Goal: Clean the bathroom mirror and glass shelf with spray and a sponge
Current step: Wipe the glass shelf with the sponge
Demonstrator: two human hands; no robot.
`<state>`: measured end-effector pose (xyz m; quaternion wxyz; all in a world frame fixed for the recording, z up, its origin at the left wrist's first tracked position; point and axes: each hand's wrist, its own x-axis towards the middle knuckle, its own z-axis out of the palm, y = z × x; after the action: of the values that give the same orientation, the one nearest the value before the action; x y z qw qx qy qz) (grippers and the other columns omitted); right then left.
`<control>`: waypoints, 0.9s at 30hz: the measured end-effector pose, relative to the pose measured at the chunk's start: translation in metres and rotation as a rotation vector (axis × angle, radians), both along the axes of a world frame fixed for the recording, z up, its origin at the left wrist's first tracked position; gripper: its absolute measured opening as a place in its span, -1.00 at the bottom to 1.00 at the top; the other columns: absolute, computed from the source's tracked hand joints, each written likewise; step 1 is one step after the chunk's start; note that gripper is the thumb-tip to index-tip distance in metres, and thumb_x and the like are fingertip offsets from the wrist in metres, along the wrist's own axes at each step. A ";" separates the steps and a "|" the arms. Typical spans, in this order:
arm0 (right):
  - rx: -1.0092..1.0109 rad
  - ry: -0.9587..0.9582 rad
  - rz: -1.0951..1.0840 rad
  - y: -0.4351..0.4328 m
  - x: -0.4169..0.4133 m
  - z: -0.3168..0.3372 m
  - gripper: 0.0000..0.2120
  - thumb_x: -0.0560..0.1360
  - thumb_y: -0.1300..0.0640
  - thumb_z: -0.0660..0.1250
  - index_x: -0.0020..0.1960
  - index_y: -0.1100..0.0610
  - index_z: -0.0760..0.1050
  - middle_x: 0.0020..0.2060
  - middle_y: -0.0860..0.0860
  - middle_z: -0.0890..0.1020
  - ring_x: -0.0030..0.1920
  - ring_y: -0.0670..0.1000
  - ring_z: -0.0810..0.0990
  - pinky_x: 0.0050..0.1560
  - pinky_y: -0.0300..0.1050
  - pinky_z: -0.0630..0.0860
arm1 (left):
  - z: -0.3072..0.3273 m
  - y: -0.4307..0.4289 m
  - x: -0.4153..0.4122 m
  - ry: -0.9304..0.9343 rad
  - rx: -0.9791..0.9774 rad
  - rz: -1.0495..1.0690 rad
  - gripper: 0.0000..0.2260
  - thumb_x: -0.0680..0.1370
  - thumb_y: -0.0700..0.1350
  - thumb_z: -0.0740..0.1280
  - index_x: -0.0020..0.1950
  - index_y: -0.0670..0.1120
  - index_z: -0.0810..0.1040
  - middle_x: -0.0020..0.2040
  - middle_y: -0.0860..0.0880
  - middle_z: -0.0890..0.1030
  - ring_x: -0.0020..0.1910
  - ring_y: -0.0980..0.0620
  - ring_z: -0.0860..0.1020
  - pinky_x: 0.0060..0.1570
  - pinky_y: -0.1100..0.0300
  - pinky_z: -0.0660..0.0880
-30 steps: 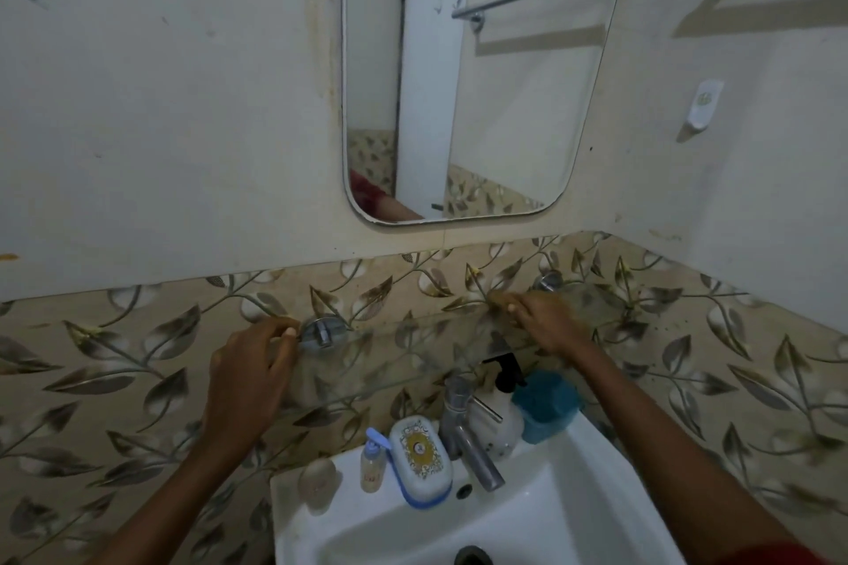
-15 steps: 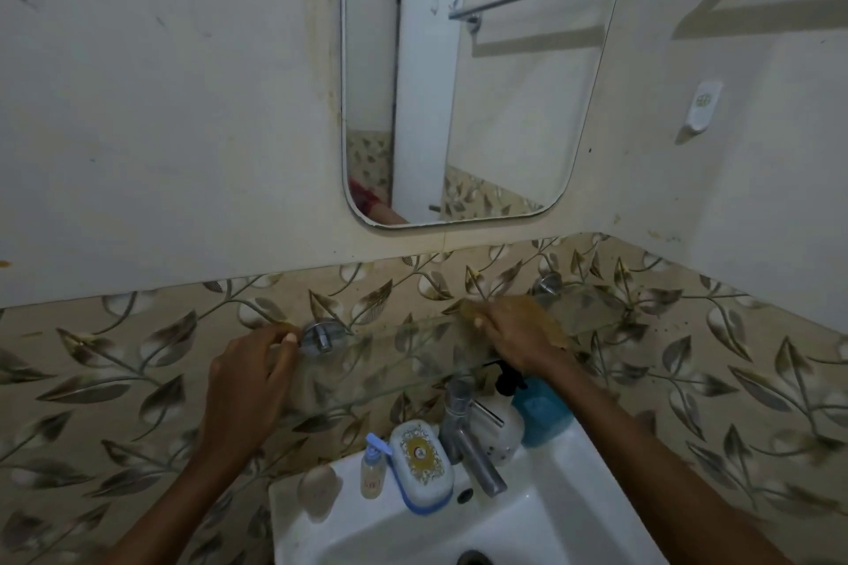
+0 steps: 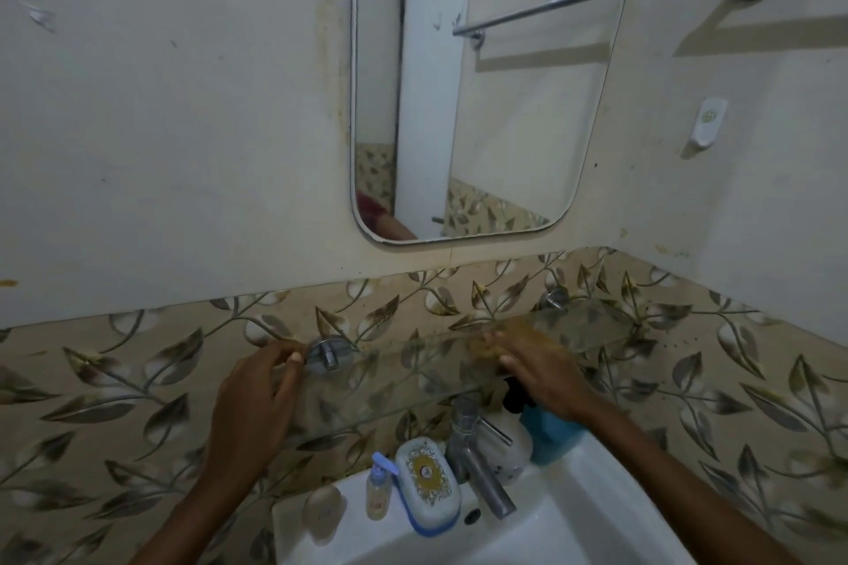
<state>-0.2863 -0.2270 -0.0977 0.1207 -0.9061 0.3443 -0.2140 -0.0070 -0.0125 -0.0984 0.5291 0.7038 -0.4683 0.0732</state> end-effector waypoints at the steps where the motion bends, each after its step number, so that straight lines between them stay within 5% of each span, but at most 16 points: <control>1: 0.028 -0.016 -0.080 -0.017 -0.009 0.004 -0.65 0.61 0.08 0.07 0.36 0.10 0.36 0.33 0.02 0.42 0.35 0.02 0.37 0.30 -0.05 0.30 | 0.001 -0.001 0.000 -0.004 0.003 0.000 -0.77 0.52 0.03 0.11 -0.04 0.05 0.54 -0.14 0.05 0.59 -0.13 0.01 0.54 -0.17 0.05 0.45; 5: 0.126 -0.039 -0.293 -0.049 0.012 0.016 -0.64 0.62 0.09 0.02 0.32 0.20 0.39 0.26 0.23 0.50 0.24 0.21 0.47 0.19 0.01 0.40 | 0.001 0.001 -0.002 -0.011 0.010 0.003 -0.77 0.52 0.02 0.12 -0.03 0.02 0.55 -0.15 0.05 0.59 -0.15 0.04 0.52 -0.20 0.09 0.41; 11: -0.014 -0.050 -0.034 0.004 -0.009 -0.006 -0.49 0.57 -0.16 -0.01 0.39 0.07 0.34 0.37 0.06 0.42 0.36 0.04 0.39 0.28 -0.18 0.25 | 0.000 0.000 0.002 0.006 0.041 0.009 -0.77 0.50 0.03 0.13 -0.03 0.02 0.56 -0.13 0.07 0.59 -0.12 0.01 0.55 -0.14 0.04 0.49; 15: 0.139 -0.062 -0.306 -0.052 -0.028 0.012 -0.66 0.61 0.07 0.05 0.24 0.22 0.44 0.16 0.22 0.55 0.19 0.21 0.51 0.12 -0.03 0.40 | 0.002 0.002 -0.002 -0.011 0.047 0.008 -0.76 0.50 0.02 0.14 -0.04 -0.01 0.57 -0.15 0.07 0.59 -0.15 0.05 0.54 -0.17 0.09 0.47; 19: 0.115 -0.021 -0.329 -0.056 0.012 0.025 -0.51 0.61 -0.02 -0.02 0.11 0.34 0.49 0.02 0.33 0.60 -0.03 0.22 0.57 -0.14 -0.14 0.30 | 0.002 0.003 -0.002 -0.006 0.047 0.014 -0.75 0.50 0.02 0.14 -0.02 -0.02 0.57 -0.14 0.05 0.61 -0.14 0.04 0.55 -0.15 0.06 0.49; 21: 0.099 -0.027 -0.190 -0.039 0.014 0.019 -0.43 0.58 -0.14 -0.07 0.22 0.25 0.47 0.12 0.23 0.58 0.04 0.11 0.55 -0.05 -0.17 0.33 | 0.002 0.003 -0.002 -0.005 0.049 0.012 -0.76 0.51 0.02 0.15 -0.02 -0.01 0.57 -0.13 0.04 0.61 -0.13 0.03 0.55 -0.14 0.05 0.50; 24: 0.153 -0.053 -0.099 -0.020 -0.019 0.010 -0.61 0.60 -0.01 0.05 0.35 0.12 0.37 0.25 -0.01 0.45 0.29 0.01 0.40 0.25 -0.11 0.31 | 0.001 0.001 0.001 0.010 0.050 0.022 -0.86 0.56 -0.06 0.23 -0.01 -0.01 0.58 -0.12 0.05 0.61 -0.12 0.03 0.55 -0.14 0.07 0.49; 27: 0.076 -0.105 -0.300 -0.045 -0.055 0.013 -0.30 0.45 -0.32 -0.09 0.29 0.14 0.44 0.17 0.11 0.55 0.21 0.12 0.50 0.22 0.05 0.42 | -0.001 -0.001 0.001 0.003 0.059 0.029 -0.88 0.56 -0.08 0.25 -0.01 0.01 0.58 -0.11 0.05 0.62 -0.10 0.04 0.55 -0.13 0.06 0.49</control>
<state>-0.3411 -0.2718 -0.0851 0.1396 -0.8269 0.4768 -0.2635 -0.0056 -0.0131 -0.0991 0.5076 0.7261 -0.4592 0.0658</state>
